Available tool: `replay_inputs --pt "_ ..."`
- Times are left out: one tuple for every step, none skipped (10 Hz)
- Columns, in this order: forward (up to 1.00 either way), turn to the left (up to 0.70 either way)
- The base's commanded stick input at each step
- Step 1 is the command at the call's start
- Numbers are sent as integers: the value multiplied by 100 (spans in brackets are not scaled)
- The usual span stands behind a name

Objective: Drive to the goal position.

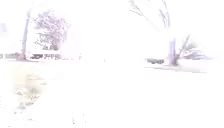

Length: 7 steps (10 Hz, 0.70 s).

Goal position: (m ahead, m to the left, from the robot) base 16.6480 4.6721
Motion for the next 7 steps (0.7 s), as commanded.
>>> replay_inputs --pt "60 0" --pt "70 0" --pt "54 0" --pt "50 0" --pt "50 0" --pt "50 0" --pt "50 0"
